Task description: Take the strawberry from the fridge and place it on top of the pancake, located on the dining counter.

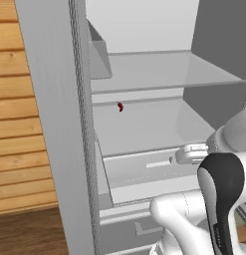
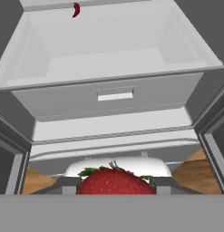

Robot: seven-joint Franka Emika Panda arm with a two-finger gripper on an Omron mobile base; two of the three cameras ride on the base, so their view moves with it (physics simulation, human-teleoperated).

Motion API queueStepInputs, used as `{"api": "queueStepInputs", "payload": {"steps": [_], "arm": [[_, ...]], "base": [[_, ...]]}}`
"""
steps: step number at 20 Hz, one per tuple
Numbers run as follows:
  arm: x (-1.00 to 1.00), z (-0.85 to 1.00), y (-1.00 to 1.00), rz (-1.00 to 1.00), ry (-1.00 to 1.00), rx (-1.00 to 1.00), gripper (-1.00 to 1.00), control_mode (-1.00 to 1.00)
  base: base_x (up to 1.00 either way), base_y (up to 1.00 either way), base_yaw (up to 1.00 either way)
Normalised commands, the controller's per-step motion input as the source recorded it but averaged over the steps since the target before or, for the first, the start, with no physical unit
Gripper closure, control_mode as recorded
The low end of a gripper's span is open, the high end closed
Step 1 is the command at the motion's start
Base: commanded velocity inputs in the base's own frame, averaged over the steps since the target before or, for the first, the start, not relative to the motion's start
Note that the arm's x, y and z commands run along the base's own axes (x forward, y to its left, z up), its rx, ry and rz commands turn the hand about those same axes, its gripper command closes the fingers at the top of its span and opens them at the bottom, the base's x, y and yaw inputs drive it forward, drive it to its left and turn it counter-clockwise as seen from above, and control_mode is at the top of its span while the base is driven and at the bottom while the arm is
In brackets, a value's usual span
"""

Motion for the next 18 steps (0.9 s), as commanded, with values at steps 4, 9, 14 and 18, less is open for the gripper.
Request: {"api": "queueStepInputs", "payload": {"steps": [4,9,14,18], "arm": [[0.00,0.00,0.00,0.00,0.00,0.00,1.00,1.00],[0.00,0.00,0.00,0.00,0.00,0.00,1.00,1.00],[0.00,0.00,0.00,0.00,0.00,0.00,1.00,1.00],[0.00,0.00,0.00,0.00,0.00,0.00,1.00,1.00]], "base": [[-0.68,0.00,0.01],[-0.84,0.00,0.11],[-0.26,-0.15,0.40],[-0.04,-0.33,0.59]]}}
